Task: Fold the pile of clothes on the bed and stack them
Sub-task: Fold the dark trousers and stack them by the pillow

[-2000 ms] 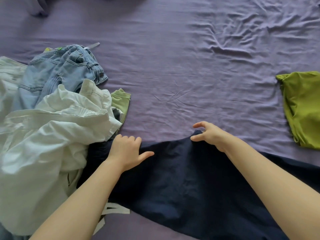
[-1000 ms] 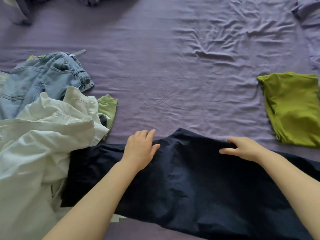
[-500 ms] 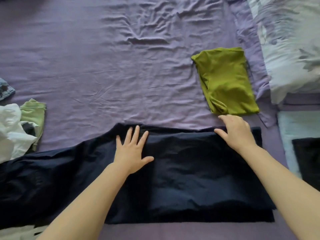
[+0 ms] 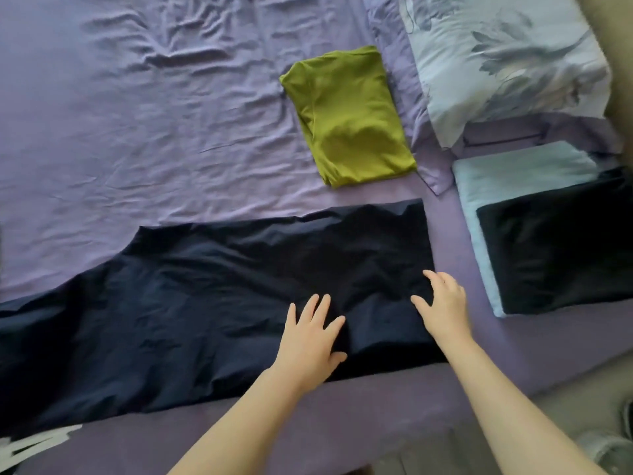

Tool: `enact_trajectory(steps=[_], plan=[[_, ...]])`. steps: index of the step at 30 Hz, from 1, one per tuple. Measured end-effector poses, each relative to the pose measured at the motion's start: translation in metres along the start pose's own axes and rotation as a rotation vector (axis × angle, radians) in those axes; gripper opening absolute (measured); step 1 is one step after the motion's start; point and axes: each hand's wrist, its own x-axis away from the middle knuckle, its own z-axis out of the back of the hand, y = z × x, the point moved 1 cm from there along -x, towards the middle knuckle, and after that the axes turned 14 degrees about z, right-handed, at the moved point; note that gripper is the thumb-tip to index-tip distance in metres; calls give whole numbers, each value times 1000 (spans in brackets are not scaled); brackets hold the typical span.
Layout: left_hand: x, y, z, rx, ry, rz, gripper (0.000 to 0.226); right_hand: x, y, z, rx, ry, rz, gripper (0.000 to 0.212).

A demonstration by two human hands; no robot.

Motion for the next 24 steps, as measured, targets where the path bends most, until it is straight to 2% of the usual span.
enact_trajectory(steps=[3, 5, 8, 10, 11, 12, 14, 16, 18, 20, 24], plan=[[4, 12, -3, -34, 52, -43, 63, 16, 12, 4, -85, 40, -168, 49], [7, 19, -4, -96, 97, -108, 56, 26, 21, 6, -68, 49, -205, 40], [12, 29, -6, -145, 114, -89, 30, 35, 33, 4, 8, -39, -210, 41], [13, 36, -3, -116, 96, -26, 10, 37, 37, 3, -107, -94, -244, 35], [14, 38, -1, -79, 106, -8, 7, 36, 40, 4, -235, -82, -268, 28], [14, 40, 1, -15, 131, 5, 13, 34, 44, 7, -382, -36, -288, 22], [15, 42, 10, 209, 198, 7, 22, 35, 53, 19, -612, 117, -324, 23], [17, 43, 15, 348, 245, -63, 26, 40, 60, 26, -658, 192, -339, 21], [16, 43, 10, 294, 148, -109, 36, 49, 62, 19, -593, 101, -340, 24], [16, 42, 0, 176, 60, -84, 41, 57, 61, 4, -527, -19, -377, 40], [22, 45, -15, 172, 92, -14, 29, 65, 50, -11, -478, -60, -447, 47]])
